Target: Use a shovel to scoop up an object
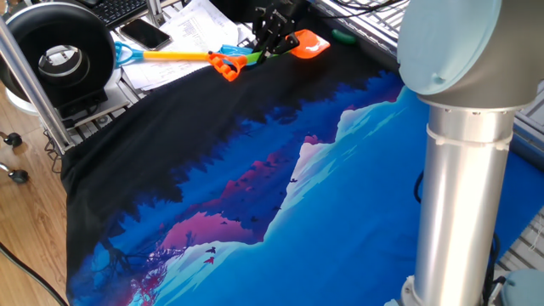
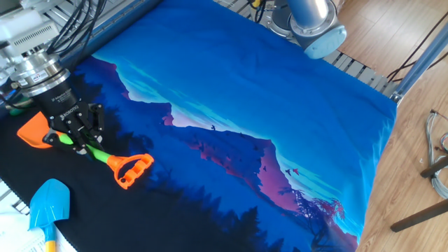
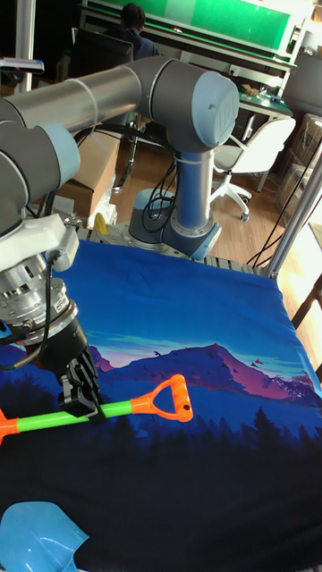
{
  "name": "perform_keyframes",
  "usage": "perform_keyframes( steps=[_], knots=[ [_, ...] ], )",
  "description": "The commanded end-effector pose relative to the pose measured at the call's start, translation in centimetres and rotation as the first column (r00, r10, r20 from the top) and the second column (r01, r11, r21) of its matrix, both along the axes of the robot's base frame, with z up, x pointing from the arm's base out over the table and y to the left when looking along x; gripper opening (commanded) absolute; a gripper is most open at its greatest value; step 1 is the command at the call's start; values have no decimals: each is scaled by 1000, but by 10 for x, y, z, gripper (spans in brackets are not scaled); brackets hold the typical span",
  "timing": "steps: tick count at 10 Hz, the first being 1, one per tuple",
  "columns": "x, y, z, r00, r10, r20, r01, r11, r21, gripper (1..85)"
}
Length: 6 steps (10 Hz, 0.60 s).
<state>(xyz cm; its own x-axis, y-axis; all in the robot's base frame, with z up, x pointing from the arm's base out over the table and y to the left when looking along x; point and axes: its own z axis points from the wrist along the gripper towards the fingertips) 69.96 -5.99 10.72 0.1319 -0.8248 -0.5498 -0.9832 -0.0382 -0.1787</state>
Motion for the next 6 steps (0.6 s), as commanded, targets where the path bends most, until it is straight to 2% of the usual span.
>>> perform_keyframes(
  steps=[1, 6],
  knots=[
    [1, -5, 3, 1000, -20, 2, 20, 999, 32, 123],
    [-5, -15, -1, 1000, -15, 6, 15, 999, 45, 123]
  ],
)
